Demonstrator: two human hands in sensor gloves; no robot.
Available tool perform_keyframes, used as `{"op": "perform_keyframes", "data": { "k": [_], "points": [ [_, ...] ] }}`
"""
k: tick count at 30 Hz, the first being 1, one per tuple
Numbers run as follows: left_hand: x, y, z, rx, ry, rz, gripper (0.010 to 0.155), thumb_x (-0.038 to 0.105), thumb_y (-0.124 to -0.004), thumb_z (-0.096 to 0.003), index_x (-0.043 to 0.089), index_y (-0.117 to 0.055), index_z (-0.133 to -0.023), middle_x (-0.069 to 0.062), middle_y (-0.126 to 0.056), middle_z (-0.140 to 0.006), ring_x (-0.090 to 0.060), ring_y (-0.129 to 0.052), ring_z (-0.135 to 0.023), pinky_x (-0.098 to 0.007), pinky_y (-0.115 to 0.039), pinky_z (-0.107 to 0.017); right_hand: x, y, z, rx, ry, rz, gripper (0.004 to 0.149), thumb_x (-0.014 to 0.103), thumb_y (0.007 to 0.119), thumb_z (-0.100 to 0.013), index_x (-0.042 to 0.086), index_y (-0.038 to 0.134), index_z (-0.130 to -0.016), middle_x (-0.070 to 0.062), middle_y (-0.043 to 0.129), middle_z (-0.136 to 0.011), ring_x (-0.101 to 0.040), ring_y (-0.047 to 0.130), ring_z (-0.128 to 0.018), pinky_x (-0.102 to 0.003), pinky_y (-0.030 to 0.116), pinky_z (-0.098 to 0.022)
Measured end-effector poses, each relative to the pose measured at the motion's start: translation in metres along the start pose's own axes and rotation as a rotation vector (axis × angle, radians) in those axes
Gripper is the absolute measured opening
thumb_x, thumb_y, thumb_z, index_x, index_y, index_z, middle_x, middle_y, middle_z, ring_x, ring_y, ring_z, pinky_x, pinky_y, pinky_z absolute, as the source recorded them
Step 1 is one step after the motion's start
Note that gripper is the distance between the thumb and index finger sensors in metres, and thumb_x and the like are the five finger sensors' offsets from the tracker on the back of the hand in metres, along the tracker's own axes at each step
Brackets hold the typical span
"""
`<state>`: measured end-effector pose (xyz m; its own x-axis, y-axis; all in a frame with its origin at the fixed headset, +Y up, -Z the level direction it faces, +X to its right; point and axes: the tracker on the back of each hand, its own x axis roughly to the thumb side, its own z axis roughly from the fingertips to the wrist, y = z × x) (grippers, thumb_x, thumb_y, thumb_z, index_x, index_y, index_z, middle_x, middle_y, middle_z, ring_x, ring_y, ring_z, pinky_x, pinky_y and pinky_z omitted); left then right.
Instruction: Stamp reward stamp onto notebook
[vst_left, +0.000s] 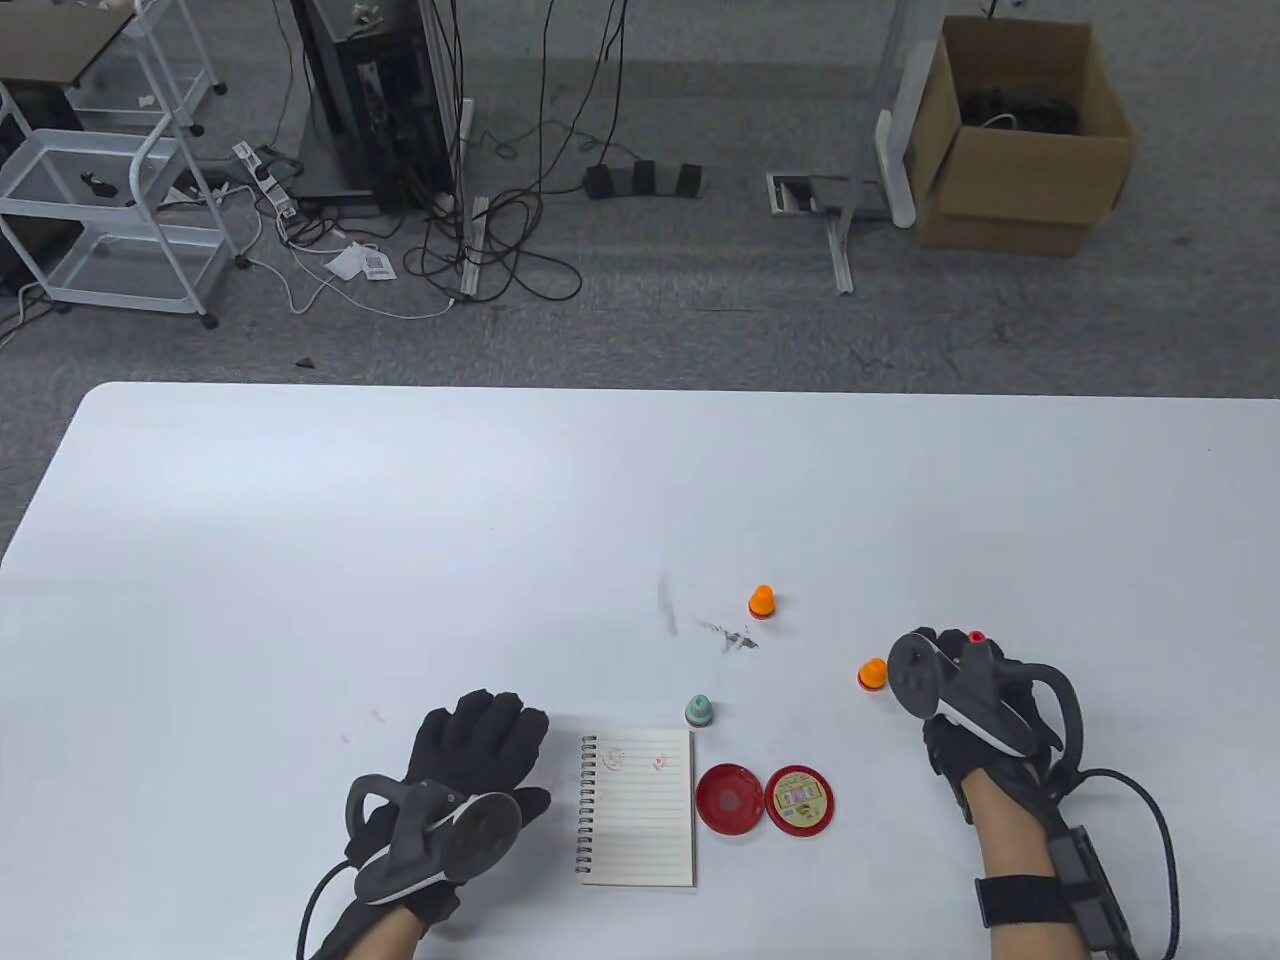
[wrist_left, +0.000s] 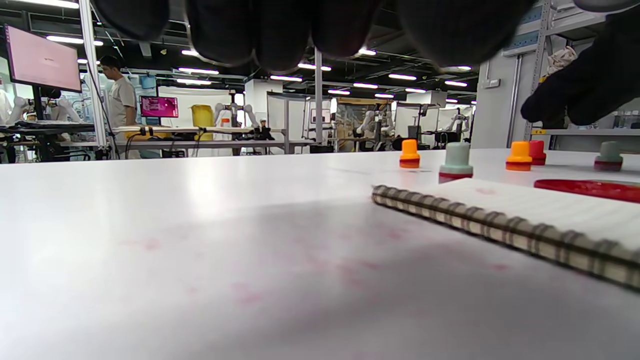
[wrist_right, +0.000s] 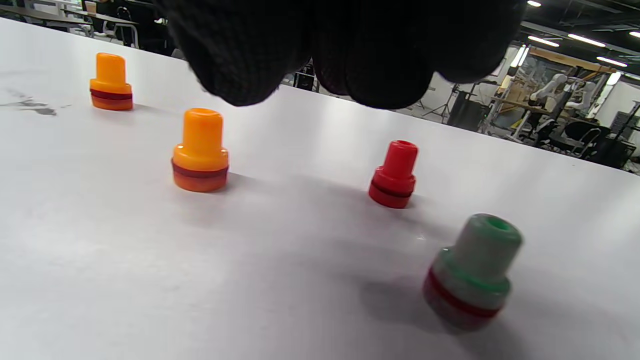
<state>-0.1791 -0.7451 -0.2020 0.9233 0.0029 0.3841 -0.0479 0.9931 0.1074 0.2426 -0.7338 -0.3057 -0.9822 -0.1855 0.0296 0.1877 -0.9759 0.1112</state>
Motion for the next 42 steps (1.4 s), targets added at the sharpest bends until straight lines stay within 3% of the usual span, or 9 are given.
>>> {"op": "perform_keyframes", "data": {
  "k": [13, 20, 34, 42],
  "points": [
    [-0.003, 0.001, 0.001, 0.004, 0.009, 0.011, 0.073, 0.058, -0.074, -0.0440, 0.030, -0.058, -0.110, -0.006, -0.061, -0.118, -0.037, -0.063, -0.110, -0.063, -0.059, -0.080, 0.034, 0.017, -0.024, 0.065, -0.034, 0.007, 0.063, 0.027, 0.085, -0.040, 0.017, 0.068, -0.100, -0.020, 0.080, -0.096, -0.034, 0.091, -0.064, -0.043, 0.079, -0.045],
    [-0.003, 0.001, 0.001, -0.003, 0.009, 0.006, 0.073, 0.057, -0.074, -0.0442, 0.030, -0.059, -0.110, -0.006, -0.062, -0.117, -0.037, -0.065, -0.110, -0.063, -0.060, -0.080, 0.039, 0.026, -0.031, 0.046, -0.040, 0.037, 0.055, 0.024, 0.085, -0.040, 0.017, 0.074, -0.094, -0.013, 0.088, -0.085, -0.028, 0.093, -0.056, -0.039, 0.080, -0.041],
    [-0.002, 0.000, 0.001, -0.014, 0.000, 0.002, 0.072, 0.057, -0.073, -0.0447, 0.030, -0.060, -0.110, -0.006, -0.064, -0.116, -0.037, -0.067, -0.108, -0.062, -0.061, -0.079, 0.045, -0.009, 0.000, -0.060, -0.133, -0.101, 0.055, 0.026, 0.085, -0.040, 0.016, 0.074, -0.094, -0.013, 0.088, -0.084, -0.026, 0.094, -0.053, -0.038, 0.081, -0.039],
    [0.012, -0.008, -0.004, -0.033, -0.042, 0.039, 0.072, 0.058, -0.073, -0.0449, 0.030, -0.059, -0.110, -0.006, -0.065, -0.116, -0.037, -0.069, -0.107, -0.061, -0.063, -0.079, 0.073, -0.019, 0.029, -0.154, -0.252, -0.457, 0.055, 0.028, 0.085, -0.041, 0.014, 0.075, -0.093, -0.013, 0.090, -0.081, -0.025, 0.095, -0.050, -0.036, 0.082, -0.037]
  ]
}}
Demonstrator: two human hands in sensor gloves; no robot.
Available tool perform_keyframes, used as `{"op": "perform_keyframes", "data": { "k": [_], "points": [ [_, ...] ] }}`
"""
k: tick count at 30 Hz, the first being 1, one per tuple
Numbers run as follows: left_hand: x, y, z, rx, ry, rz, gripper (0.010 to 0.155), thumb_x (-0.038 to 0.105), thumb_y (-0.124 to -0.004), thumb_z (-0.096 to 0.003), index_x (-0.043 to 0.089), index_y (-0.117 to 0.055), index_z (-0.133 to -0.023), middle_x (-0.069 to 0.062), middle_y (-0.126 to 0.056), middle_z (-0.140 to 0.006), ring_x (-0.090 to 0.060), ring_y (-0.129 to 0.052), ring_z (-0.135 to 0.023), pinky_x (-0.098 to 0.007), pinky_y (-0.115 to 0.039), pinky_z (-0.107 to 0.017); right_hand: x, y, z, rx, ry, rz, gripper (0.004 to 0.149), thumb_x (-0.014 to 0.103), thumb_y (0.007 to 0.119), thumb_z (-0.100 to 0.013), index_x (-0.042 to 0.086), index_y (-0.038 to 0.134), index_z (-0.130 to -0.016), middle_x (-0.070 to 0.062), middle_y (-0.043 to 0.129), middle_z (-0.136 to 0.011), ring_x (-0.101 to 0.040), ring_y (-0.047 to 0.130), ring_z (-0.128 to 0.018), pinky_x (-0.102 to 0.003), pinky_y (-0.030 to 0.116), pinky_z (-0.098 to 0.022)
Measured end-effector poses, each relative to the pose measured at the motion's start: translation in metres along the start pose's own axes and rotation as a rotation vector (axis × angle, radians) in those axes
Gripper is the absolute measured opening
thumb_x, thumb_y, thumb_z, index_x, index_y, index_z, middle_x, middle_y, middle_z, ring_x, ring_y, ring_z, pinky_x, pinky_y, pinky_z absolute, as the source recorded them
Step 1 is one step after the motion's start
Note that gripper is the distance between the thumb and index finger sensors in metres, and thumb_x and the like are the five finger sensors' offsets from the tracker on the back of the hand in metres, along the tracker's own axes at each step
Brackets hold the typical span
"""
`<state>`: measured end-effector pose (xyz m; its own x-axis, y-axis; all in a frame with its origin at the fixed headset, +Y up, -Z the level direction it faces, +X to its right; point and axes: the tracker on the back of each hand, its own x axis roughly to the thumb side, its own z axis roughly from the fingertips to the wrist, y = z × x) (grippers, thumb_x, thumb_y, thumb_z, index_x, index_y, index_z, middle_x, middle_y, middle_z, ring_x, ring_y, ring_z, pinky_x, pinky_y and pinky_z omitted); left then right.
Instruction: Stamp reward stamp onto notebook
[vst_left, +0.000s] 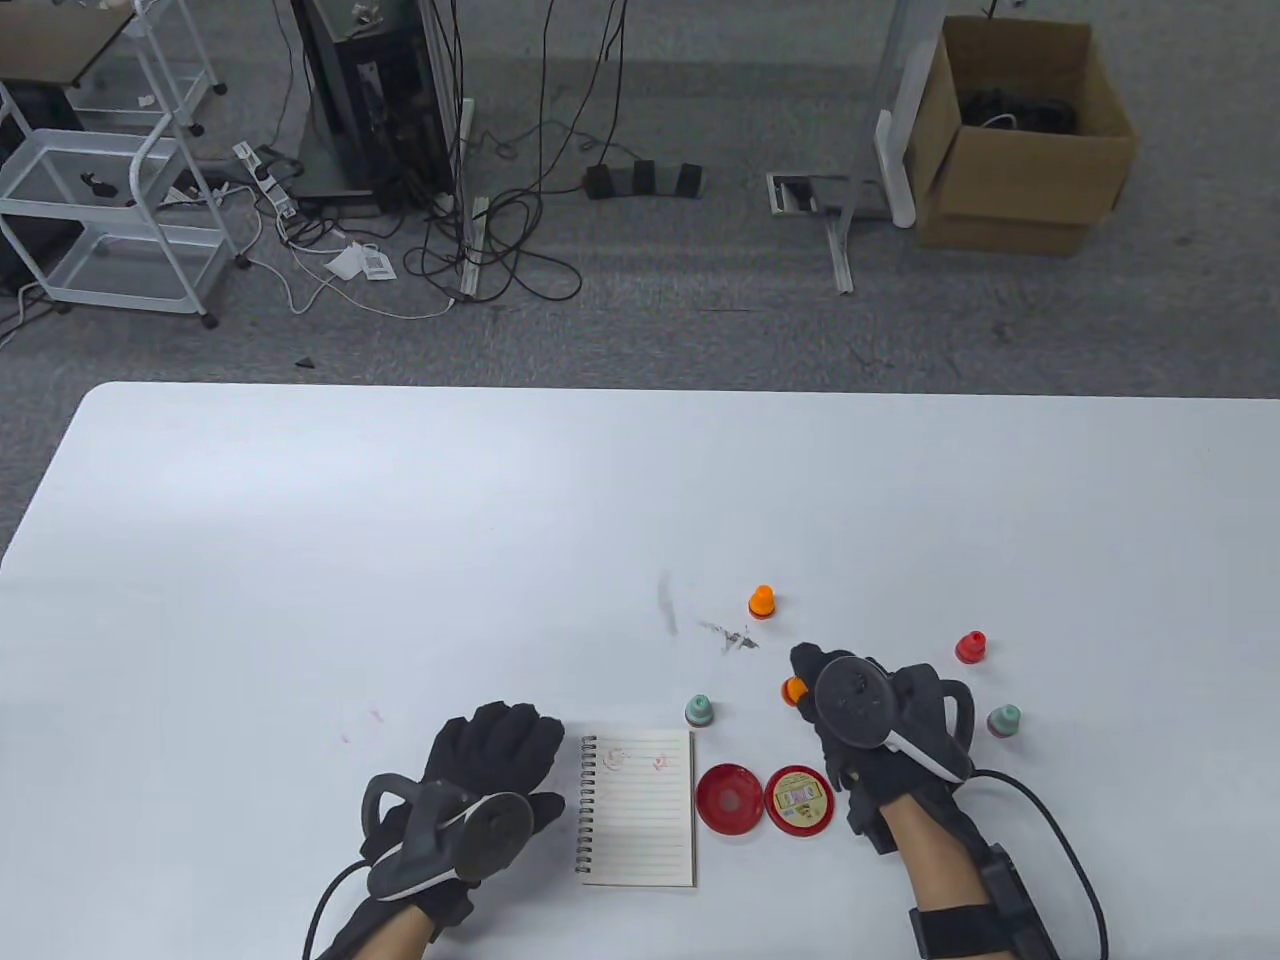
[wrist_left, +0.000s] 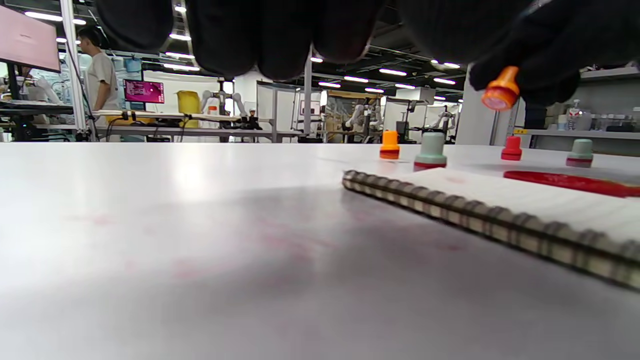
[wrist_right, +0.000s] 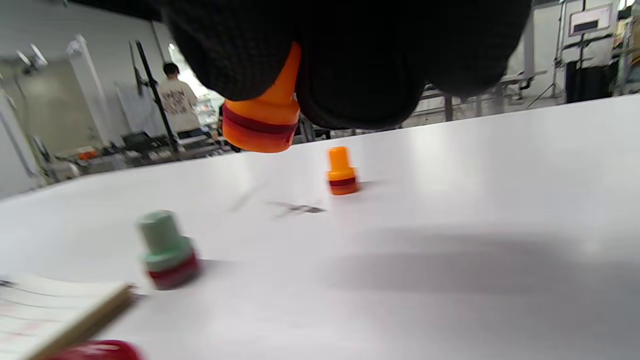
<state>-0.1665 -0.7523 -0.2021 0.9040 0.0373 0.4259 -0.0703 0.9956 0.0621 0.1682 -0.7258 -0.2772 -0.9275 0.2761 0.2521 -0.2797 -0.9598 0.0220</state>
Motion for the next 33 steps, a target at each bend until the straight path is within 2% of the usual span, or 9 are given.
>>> {"op": "perform_keyframes", "data": {
  "k": [11, 13, 16, 18, 21, 33],
  "points": [
    [0.004, 0.005, 0.004, 0.081, -0.006, 0.063, 0.072, 0.058, -0.072, -0.0450, 0.029, -0.060, -0.109, -0.005, -0.069, -0.113, -0.035, -0.074, -0.104, -0.059, -0.067, -0.077, 0.070, 0.025, 0.008, 0.006, -0.169, -0.259, 0.055, 0.032, 0.083, -0.041, 0.013, 0.077, -0.092, -0.013, 0.092, -0.079, -0.025, 0.096, -0.048, -0.035, 0.083, -0.036],
    [0.006, 0.006, 0.005, 0.099, -0.011, 0.075, 0.072, 0.059, -0.072, -0.0450, 0.029, -0.060, -0.109, -0.005, -0.069, -0.113, -0.035, -0.074, -0.104, -0.058, -0.067, -0.077, 0.077, 0.028, 0.008, -0.023, -0.188, -0.314, 0.055, 0.036, 0.082, -0.042, 0.013, 0.077, -0.092, -0.013, 0.093, -0.078, -0.024, 0.096, -0.047, -0.034, 0.083, -0.035],
    [0.009, 0.006, 0.005, 0.117, -0.020, 0.100, 0.072, 0.059, -0.072, -0.0451, 0.029, -0.060, -0.109, -0.004, -0.070, -0.112, -0.034, -0.075, -0.103, -0.058, -0.068, -0.076, 0.076, 0.049, 0.019, -0.174, -0.195, -0.488, 0.055, 0.039, 0.081, -0.043, 0.011, 0.079, -0.090, -0.013, 0.095, -0.072, -0.023, 0.097, -0.041, -0.032, 0.084, -0.031],
    [0.012, 0.005, 0.005, 0.116, -0.027, 0.105, 0.072, 0.059, -0.072, -0.0452, 0.029, -0.060, -0.109, -0.004, -0.071, -0.112, -0.034, -0.076, -0.103, -0.057, -0.069, -0.076, 0.076, 0.055, 0.022, -0.041, -0.215, -0.555, 0.055, 0.037, 0.081, -0.043, 0.008, 0.080, -0.089, -0.017, 0.095, -0.072, -0.027, 0.097, -0.041, -0.036, 0.083, -0.031],
    [0.017, 0.004, 0.005, 0.128, -0.046, 0.140, 0.071, 0.059, -0.072, -0.0451, 0.029, -0.060, -0.109, -0.004, -0.072, -0.111, -0.033, -0.078, -0.102, -0.057, -0.070, -0.075, 0.073, 0.054, 0.032, -0.087, -0.216, -0.522, 0.055, 0.039, 0.081, -0.043, 0.009, 0.080, -0.089, -0.015, 0.095, -0.071, -0.025, 0.097, -0.039, -0.033, 0.084, -0.029],
    [0.026, 0.003, 0.005, 0.152, -0.095, 0.231, 0.069, 0.059, -0.072, -0.0449, 0.028, -0.064, -0.107, -0.004, -0.077, -0.107, -0.032, -0.082, -0.098, -0.056, -0.072, -0.074, 0.081, 0.061, 0.035, -0.014, -0.238, -0.630, 0.055, 0.039, 0.081, -0.042, 0.009, 0.080, -0.089, -0.014, 0.095, -0.071, -0.024, 0.097, -0.040, -0.033, 0.084, -0.030]
  ]
}}
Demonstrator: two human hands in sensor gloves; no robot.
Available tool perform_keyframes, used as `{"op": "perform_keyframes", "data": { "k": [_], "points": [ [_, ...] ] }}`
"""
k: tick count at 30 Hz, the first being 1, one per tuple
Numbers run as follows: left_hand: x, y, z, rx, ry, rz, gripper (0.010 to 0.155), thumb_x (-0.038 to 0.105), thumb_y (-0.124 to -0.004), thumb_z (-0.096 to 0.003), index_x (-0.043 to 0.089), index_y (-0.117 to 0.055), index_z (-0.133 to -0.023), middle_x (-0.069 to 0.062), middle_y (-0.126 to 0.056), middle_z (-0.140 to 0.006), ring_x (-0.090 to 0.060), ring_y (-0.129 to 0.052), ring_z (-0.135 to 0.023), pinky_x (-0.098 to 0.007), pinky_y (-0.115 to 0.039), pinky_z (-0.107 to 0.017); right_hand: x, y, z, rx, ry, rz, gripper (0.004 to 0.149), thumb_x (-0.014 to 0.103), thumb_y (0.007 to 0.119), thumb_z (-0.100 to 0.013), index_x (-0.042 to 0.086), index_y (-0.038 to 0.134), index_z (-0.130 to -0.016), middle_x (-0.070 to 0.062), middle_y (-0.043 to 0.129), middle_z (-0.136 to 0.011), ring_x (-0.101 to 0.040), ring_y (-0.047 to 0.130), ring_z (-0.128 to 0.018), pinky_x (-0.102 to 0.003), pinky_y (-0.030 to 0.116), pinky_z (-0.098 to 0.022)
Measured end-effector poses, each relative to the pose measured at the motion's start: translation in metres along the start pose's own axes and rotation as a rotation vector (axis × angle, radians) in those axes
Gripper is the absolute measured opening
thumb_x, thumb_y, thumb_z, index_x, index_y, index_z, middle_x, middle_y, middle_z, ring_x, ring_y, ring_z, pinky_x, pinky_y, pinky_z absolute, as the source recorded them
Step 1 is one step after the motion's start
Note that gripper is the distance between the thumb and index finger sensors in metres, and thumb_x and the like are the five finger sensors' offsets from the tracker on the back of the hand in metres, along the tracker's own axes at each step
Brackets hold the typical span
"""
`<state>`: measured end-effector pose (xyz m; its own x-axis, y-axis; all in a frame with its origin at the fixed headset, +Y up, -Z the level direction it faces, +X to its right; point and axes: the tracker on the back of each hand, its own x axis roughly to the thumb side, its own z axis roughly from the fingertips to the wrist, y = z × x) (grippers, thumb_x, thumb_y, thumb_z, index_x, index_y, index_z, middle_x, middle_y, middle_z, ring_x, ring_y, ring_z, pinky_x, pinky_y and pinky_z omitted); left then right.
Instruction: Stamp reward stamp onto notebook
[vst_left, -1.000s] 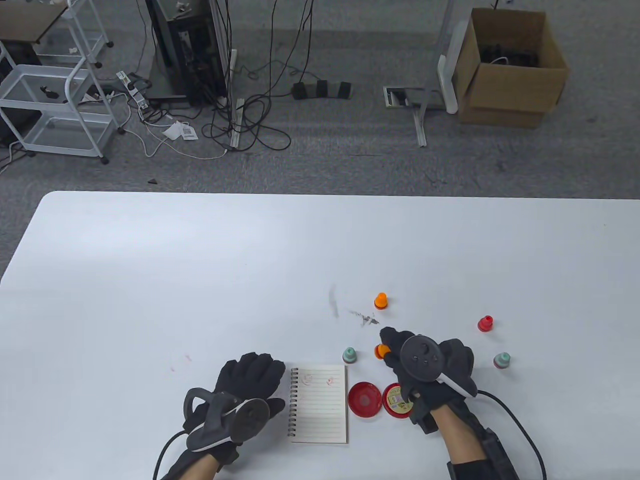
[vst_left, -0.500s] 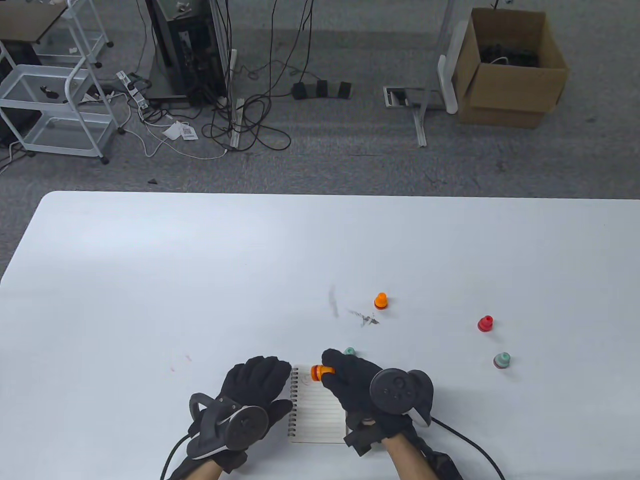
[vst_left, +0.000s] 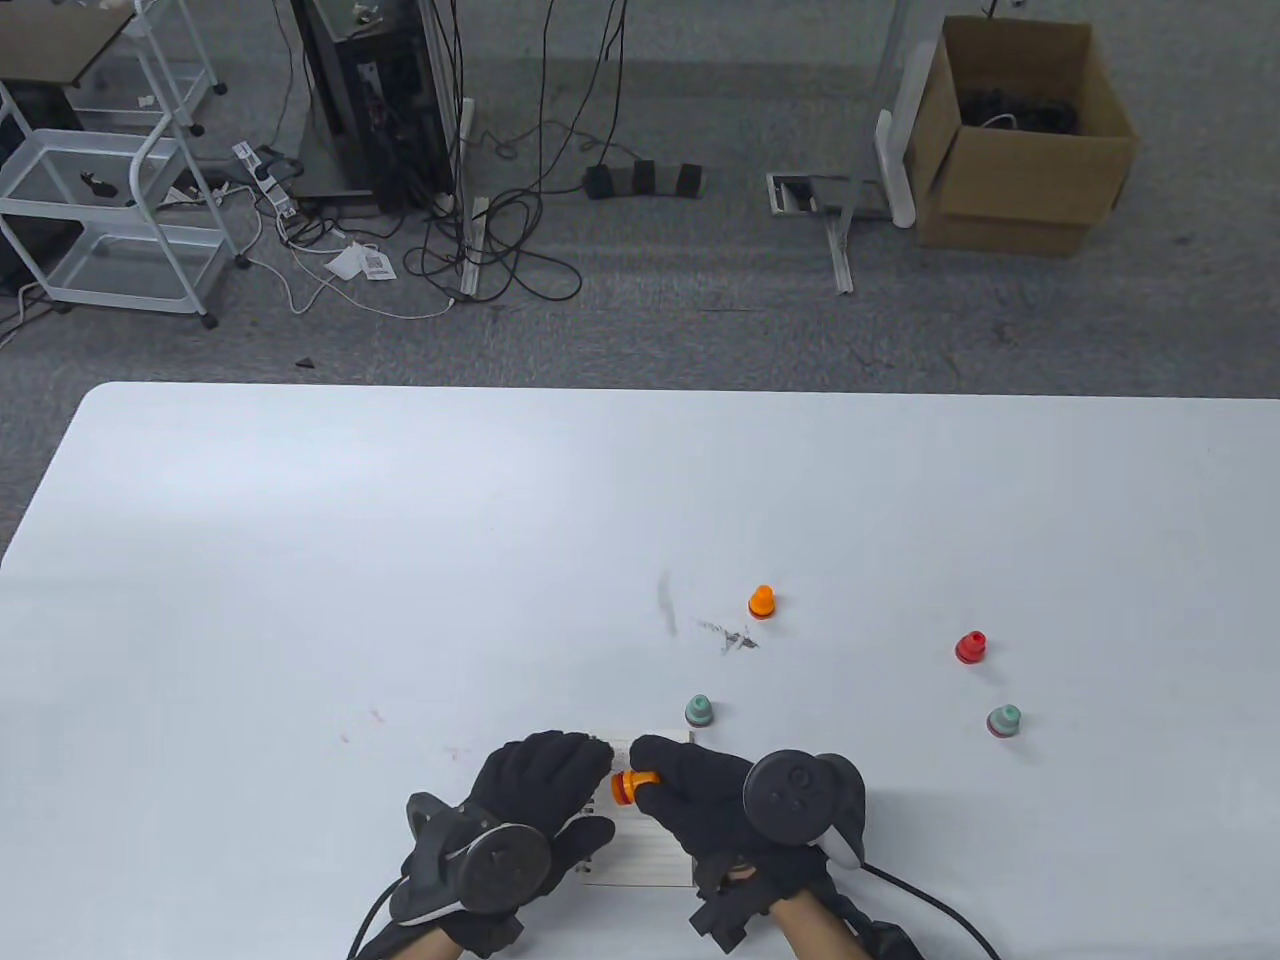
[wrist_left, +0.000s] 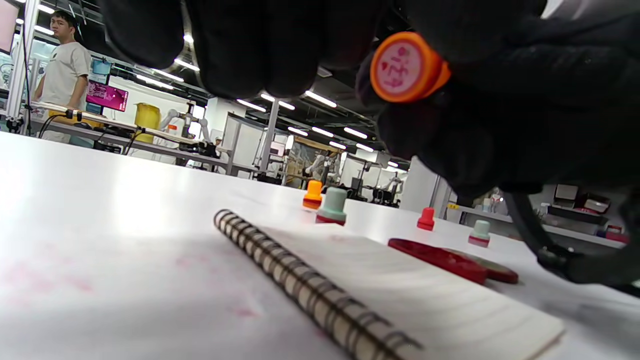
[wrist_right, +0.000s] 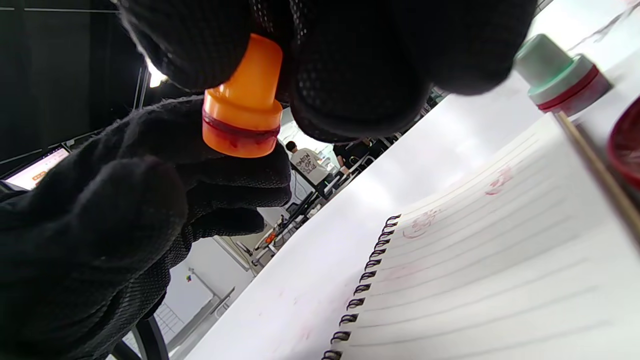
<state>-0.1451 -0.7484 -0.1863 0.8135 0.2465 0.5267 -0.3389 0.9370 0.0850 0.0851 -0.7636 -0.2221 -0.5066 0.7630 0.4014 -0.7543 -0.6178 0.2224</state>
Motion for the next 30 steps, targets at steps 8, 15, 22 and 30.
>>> {"op": "perform_keyframes", "data": {
  "k": [8, 15, 22, 30],
  "points": [
    [0.000, -0.001, 0.000, 0.021, -0.001, 0.014, 0.067, 0.059, -0.072, -0.0449, 0.028, -0.068, -0.104, -0.003, -0.082, -0.103, -0.030, -0.086, -0.095, -0.055, -0.074, -0.073, 0.003, 0.007, 0.001, 0.016, 0.004, -0.096, 0.055, 0.038, 0.082, -0.042, 0.010, 0.079, -0.090, -0.014, 0.094, -0.073, -0.024, 0.097, -0.042, -0.033, 0.083, -0.031],
    [0.002, -0.002, 0.001, 0.018, -0.008, 0.005, 0.066, 0.057, -0.074, -0.0449, 0.026, -0.068, -0.103, -0.003, -0.083, -0.101, -0.030, -0.088, -0.093, -0.054, -0.075, -0.073, 0.008, 0.011, 0.002, -0.011, -0.024, -0.100, 0.056, 0.038, 0.084, -0.041, 0.007, 0.079, -0.087, -0.014, 0.095, -0.072, -0.023, 0.098, -0.041, -0.032, 0.084, -0.031],
    [0.003, -0.003, 0.000, -0.001, -0.021, 0.029, 0.065, 0.052, -0.077, -0.0449, 0.021, -0.069, -0.101, -0.004, -0.085, -0.098, -0.030, -0.090, -0.090, -0.055, -0.075, -0.072, 0.008, 0.013, 0.002, 0.003, -0.024, -0.114, 0.055, 0.036, 0.084, -0.041, 0.007, 0.078, -0.087, -0.014, 0.094, -0.072, -0.023, 0.097, -0.042, -0.032, 0.084, -0.031],
    [0.001, -0.003, -0.001, -0.013, -0.021, 0.062, 0.065, 0.049, -0.080, -0.0433, 0.019, -0.071, -0.100, -0.005, -0.087, -0.095, -0.030, -0.092, -0.087, -0.055, -0.076, -0.072, 0.009, 0.015, 0.002, 0.026, -0.026, -0.113, 0.054, 0.032, 0.082, -0.042, 0.006, 0.077, -0.088, -0.016, 0.092, -0.073, -0.023, 0.097, -0.042, -0.032, 0.083, -0.032]
  ]
}}
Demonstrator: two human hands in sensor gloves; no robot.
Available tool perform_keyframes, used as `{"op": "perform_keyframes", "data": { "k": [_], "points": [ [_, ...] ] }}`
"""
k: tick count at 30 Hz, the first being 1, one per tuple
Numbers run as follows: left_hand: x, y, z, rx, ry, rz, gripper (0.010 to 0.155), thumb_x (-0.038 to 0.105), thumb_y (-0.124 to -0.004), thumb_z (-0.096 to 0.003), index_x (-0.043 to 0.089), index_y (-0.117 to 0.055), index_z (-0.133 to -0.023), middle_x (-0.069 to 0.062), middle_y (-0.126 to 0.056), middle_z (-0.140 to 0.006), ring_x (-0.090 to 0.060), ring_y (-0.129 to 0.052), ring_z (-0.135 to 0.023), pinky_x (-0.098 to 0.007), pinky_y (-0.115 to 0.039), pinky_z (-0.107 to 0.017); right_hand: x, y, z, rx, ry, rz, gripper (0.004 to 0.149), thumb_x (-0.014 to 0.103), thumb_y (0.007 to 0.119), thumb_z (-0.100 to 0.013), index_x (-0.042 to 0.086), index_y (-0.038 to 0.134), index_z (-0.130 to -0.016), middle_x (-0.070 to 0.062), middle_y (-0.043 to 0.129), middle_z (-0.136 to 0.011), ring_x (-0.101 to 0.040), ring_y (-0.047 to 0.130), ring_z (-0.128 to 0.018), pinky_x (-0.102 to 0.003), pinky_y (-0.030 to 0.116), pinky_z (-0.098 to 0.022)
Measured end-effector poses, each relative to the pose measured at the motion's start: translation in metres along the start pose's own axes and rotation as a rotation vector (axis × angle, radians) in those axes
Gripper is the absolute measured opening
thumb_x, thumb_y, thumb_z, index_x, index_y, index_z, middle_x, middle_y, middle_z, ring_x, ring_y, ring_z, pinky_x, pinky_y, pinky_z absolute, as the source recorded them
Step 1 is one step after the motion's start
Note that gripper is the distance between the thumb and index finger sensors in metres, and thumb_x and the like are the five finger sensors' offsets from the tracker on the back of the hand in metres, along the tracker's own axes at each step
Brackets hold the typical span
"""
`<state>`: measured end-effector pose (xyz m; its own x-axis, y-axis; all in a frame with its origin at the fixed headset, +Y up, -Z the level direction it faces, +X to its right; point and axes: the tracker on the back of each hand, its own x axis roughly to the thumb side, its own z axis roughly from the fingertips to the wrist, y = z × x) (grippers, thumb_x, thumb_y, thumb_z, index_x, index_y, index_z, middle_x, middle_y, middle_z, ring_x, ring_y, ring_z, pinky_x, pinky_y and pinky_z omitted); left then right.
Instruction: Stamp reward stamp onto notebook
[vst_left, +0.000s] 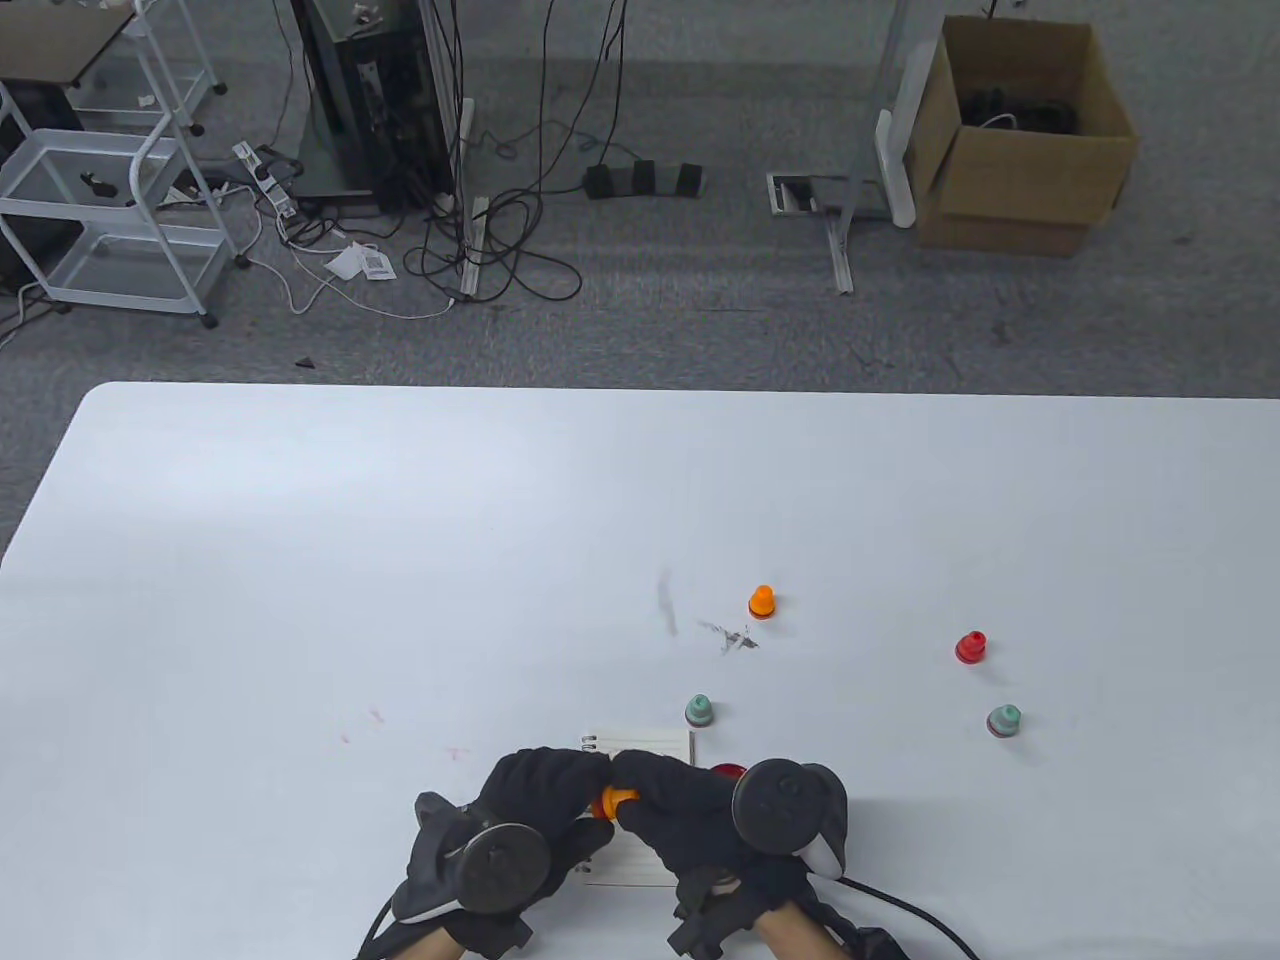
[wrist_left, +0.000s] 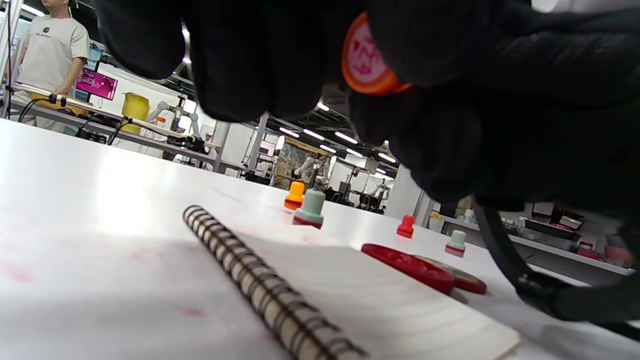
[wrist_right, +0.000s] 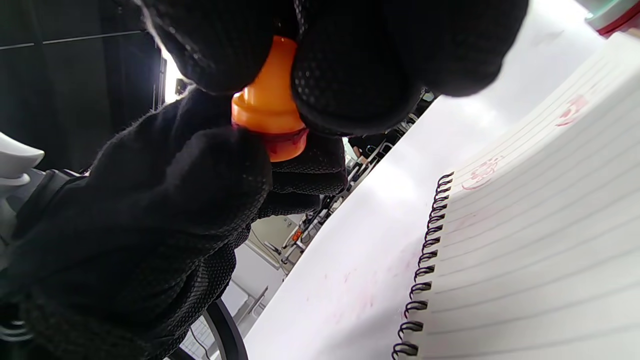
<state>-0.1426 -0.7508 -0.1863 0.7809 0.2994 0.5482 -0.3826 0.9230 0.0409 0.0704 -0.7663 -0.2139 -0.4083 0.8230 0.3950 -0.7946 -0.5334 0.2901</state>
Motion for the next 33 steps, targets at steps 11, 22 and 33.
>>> {"op": "perform_keyframes", "data": {
  "k": [11, 22, 33],
  "points": [
    [-0.007, 0.001, -0.002, -0.020, 0.014, 0.055, 0.064, 0.046, -0.082, -0.0433, 0.022, -0.069, -0.101, -0.004, -0.086, -0.096, -0.029, -0.092, -0.087, -0.055, -0.075, -0.072, -0.001, -0.001, -0.001, 0.009, 0.014, -0.025, 0.053, 0.030, 0.081, -0.042, 0.007, 0.076, -0.090, -0.017, 0.091, -0.075, -0.024, 0.096, -0.043, -0.033, 0.083, -0.032],
    [-0.028, -0.002, -0.003, -0.090, 0.137, 0.026, 0.061, 0.044, -0.084, -0.0447, 0.028, -0.078, -0.103, -0.005, -0.085, -0.099, -0.032, -0.089, -0.091, -0.057, -0.074, -0.072, -0.005, -0.015, -0.001, -0.051, 0.041, -0.047, 0.053, 0.030, 0.081, -0.043, 0.007, 0.076, -0.091, -0.017, 0.091, -0.076, -0.025, 0.096, -0.045, -0.035, 0.083, -0.034],
    [-0.038, -0.025, -0.008, -0.363, 0.253, -0.191, 0.061, 0.047, -0.082, -0.0442, 0.032, -0.079, -0.104, -0.011, -0.069, -0.112, -0.040, -0.072, -0.103, -0.064, -0.061, -0.077, -0.006, -0.016, 0.000, -0.044, 0.037, -0.046, 0.053, 0.030, 0.081, -0.043, 0.007, 0.076, -0.090, -0.017, 0.091, -0.076, -0.025, 0.096, -0.044, -0.034, 0.083, -0.033]
  ]
}}
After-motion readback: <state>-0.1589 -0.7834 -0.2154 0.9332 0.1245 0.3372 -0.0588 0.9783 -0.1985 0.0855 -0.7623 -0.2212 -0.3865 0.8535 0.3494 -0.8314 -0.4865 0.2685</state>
